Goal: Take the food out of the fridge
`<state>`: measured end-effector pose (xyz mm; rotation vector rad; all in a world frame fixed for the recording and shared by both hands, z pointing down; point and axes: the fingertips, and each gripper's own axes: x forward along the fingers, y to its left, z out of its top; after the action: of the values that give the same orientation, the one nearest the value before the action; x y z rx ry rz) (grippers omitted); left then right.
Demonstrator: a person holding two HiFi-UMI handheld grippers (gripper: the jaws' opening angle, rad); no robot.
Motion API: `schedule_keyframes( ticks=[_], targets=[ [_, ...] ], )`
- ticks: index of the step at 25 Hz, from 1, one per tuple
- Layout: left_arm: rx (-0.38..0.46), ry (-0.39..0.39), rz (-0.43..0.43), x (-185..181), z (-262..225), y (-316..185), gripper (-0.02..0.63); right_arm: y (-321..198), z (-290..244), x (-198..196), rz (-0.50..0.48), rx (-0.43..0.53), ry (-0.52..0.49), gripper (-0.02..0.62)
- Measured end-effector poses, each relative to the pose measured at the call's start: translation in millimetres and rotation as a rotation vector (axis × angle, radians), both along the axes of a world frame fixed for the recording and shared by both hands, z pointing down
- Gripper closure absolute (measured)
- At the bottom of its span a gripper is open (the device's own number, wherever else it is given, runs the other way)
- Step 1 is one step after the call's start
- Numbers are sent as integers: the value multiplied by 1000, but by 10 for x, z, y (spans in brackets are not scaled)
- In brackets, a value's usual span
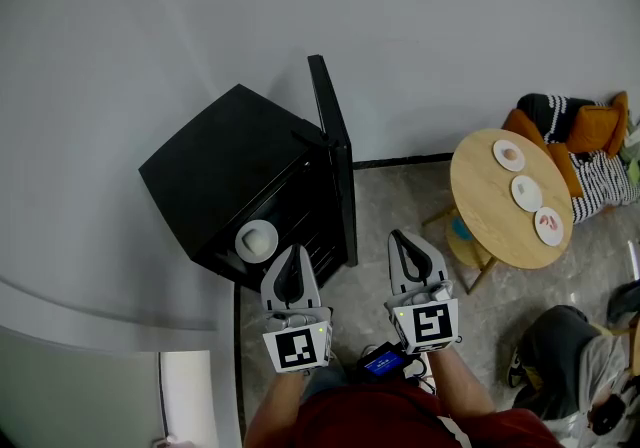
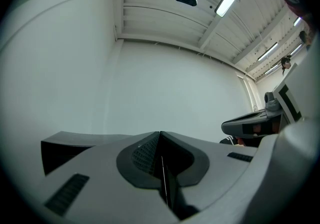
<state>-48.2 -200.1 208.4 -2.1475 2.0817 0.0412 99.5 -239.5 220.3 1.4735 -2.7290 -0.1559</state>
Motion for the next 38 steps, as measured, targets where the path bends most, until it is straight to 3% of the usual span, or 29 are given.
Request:
schedule_keyframes(
  ticks=[4,23,31,35,38],
  targets=[
    [27,88,-24,-90,-35,-27,592,-41,7,-108,-8,-6,4,572],
    [-40,124,-32,-449,412,-172,592,-140,366,-564,-37,-57,18,572],
    [-68,133,-34,-535,671,-187,592,-117,614,-665,-46,-101,81,572],
    [-79,142,-38,-595,816,-166,592,-105,604,-791,-47,-56,-14,572],
    [-81,148,-40,-637,894,-165,592,-83,687,-874,-56,-59,-21,572]
  ],
)
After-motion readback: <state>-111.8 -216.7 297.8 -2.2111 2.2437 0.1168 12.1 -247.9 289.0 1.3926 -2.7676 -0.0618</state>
